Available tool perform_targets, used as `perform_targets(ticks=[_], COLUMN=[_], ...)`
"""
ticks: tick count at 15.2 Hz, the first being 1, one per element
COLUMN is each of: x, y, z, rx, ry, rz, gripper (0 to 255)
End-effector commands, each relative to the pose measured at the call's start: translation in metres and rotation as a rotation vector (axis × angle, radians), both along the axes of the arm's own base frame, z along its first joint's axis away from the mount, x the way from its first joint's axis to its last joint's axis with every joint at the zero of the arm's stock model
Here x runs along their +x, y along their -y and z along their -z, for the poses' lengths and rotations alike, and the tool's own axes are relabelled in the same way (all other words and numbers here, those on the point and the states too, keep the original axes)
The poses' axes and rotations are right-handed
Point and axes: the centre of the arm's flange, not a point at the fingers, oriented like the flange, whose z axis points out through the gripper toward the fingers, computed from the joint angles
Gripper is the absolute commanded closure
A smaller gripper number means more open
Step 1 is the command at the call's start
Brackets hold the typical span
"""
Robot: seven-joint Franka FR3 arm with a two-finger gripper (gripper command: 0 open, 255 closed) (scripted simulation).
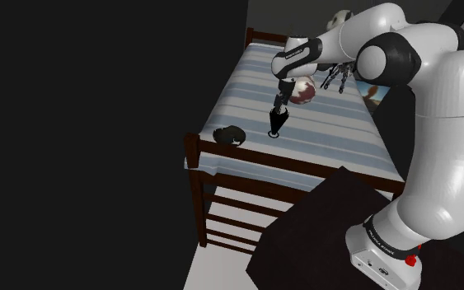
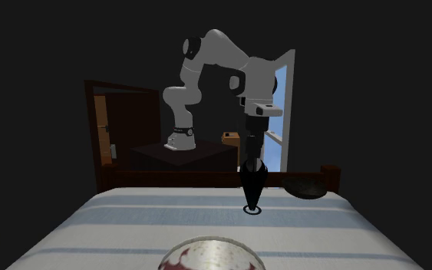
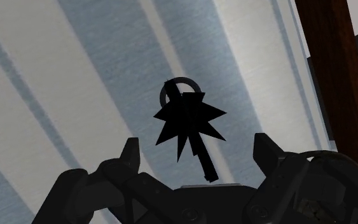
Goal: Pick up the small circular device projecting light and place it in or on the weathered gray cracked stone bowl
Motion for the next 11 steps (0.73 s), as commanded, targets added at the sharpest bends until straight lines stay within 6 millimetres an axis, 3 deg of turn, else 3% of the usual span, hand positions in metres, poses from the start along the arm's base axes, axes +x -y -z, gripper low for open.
perform_targets(ticks=[1,3,4,11], x=[0.0,0.0,0.0,-0.0001], y=[0.0,0.0,0.0,0.0001], z=[0.0002,0.0002,0.0002,0.0001], rx=[0.0,0.0,0.0,0.0], ry=[0.0,0.0,0.0,0.0], rz=[0.0,0.0,0.0,0.0], gripper=[0,0,255,255])
